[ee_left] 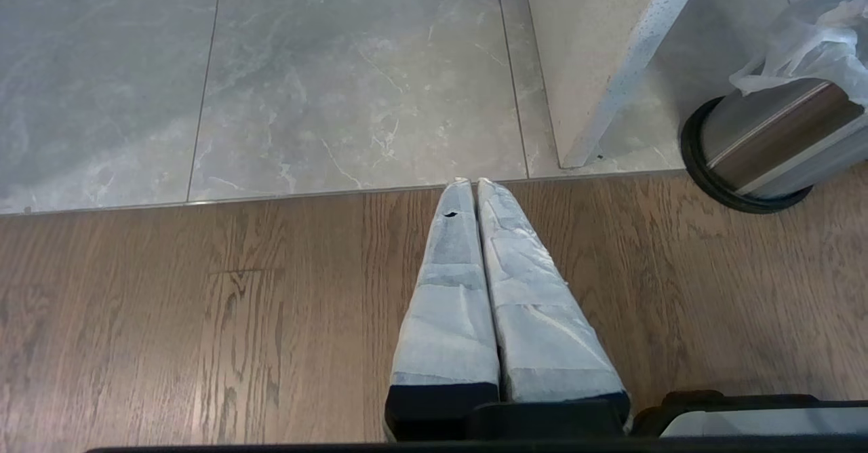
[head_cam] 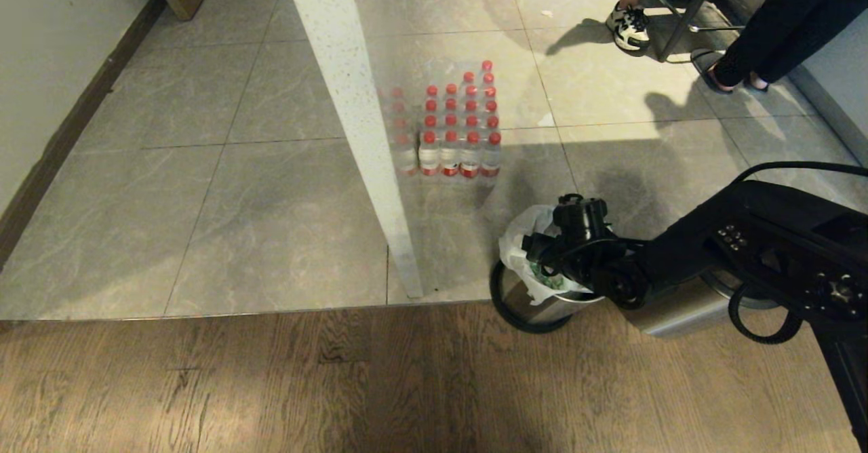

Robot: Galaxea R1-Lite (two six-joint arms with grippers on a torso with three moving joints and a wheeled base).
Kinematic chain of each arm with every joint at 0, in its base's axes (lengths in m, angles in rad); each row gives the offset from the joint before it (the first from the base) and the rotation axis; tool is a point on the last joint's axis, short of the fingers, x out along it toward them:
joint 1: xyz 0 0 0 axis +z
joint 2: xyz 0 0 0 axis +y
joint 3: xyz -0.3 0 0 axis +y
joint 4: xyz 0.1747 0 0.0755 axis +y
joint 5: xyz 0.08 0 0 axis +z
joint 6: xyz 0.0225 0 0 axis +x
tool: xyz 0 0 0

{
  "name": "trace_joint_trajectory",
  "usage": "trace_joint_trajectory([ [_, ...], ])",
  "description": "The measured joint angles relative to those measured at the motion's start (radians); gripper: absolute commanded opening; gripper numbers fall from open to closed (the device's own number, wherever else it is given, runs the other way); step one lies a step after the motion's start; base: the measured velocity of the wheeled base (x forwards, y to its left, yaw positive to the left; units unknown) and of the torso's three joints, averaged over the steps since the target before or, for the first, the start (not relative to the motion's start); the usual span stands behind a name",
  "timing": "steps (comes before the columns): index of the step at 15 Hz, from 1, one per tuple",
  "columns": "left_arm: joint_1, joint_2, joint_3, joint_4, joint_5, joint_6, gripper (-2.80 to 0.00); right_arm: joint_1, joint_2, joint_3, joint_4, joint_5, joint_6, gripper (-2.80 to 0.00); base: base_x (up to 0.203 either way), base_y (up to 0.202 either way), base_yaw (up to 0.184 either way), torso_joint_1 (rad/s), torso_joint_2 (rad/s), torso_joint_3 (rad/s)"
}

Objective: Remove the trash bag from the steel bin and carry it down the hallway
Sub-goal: Pick up the trash bag

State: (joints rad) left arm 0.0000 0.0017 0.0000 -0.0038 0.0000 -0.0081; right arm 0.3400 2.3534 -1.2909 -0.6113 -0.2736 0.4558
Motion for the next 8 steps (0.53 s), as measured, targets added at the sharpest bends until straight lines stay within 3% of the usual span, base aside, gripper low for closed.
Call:
trace_joint_trajectory([
  [8, 0.0, 0.0, 0.0, -0.001, 0.0, 0.001, -2.8, 0.0, -0.017, -0.006, -0.019, -0.028, 0.011, 0.0, 0.0, 0.0, 0.0, 0.0, 0.0, 0.0],
])
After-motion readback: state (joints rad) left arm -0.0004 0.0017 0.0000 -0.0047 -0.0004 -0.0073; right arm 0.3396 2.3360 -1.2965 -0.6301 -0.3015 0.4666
